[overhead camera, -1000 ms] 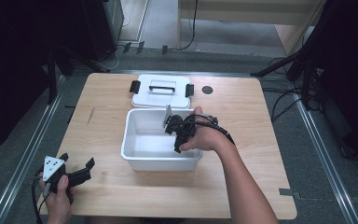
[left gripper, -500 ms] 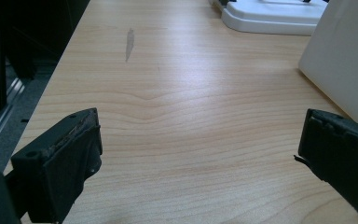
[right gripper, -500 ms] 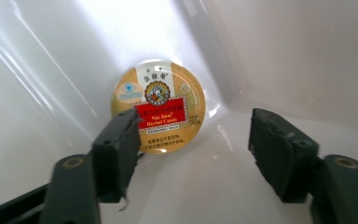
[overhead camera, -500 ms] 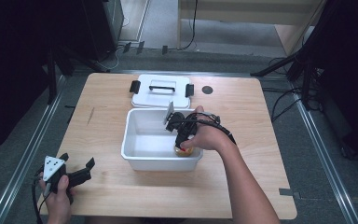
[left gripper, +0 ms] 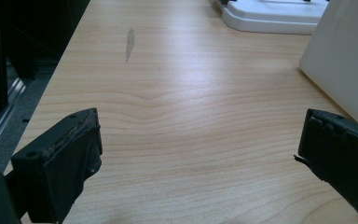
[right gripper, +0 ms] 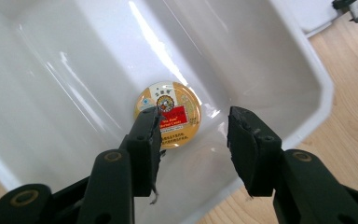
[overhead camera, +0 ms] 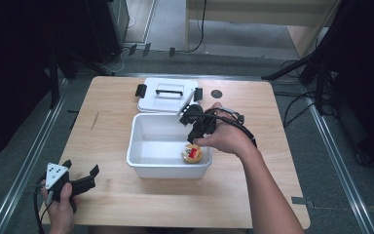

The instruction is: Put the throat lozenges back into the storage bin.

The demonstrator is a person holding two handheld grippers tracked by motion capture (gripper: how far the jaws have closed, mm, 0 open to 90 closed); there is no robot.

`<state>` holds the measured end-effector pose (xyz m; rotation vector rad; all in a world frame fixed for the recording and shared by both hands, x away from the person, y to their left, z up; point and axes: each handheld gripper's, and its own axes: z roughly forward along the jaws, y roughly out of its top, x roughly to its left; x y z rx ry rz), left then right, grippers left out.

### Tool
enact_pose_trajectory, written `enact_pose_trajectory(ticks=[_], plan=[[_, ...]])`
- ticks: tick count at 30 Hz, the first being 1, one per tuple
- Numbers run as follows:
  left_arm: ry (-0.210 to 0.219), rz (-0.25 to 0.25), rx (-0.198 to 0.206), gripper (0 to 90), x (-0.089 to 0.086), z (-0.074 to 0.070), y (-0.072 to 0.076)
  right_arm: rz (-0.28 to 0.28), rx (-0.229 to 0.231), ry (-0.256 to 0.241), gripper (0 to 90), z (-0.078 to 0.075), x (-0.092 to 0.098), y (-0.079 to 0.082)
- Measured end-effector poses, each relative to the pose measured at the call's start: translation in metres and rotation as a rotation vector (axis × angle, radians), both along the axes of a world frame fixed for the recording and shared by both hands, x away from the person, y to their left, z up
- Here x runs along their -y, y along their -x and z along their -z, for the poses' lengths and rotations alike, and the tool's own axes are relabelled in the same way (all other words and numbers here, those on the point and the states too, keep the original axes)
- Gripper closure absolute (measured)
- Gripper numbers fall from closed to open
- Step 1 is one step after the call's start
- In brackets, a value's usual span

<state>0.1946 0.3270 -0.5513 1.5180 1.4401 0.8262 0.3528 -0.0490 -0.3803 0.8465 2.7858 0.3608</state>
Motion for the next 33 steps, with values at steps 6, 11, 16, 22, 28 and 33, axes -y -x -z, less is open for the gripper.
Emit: enact_pose_trajectory(ticks=[6, 11, 16, 22, 28, 33], plan=[[-0.002, 0.001, 0.0, 0.0, 0.0, 0.0, 0.0, 0.019, 0.014, -0.045, 57.1, -0.016, 0.02, 0.003], [-0.002, 0.0, 0.0, 0.0, 0.0, 0.0, 0.0, 0.047, 0.025, -0.048, 55.7, -0.023, 0.038, 0.005], [-0.005, 0.0, 0.001, 0.0, 0.0, 0.0, 0.0, 0.083, 0.037, -0.052, 53.0, -0.025, 0.058, 0.005], [-0.004, -0.001, 0.0, 0.0, 0.0, 0.0, 0.0, 0.122, 0.054, -0.029, 44.2, -0.02, 0.08, 0.006], [-0.002, -0.001, 0.0, 0.0, 0.0, 0.0, 0.0, 0.158, 0.052, 0.002, 29.3, -0.006, 0.097, 0.008], [-0.001, 0.003, -0.002, 0.0, 0.0, 0.0, 0.001, 0.184, 0.05, 0.031, 14.8, 0.009, 0.112, 0.014]])
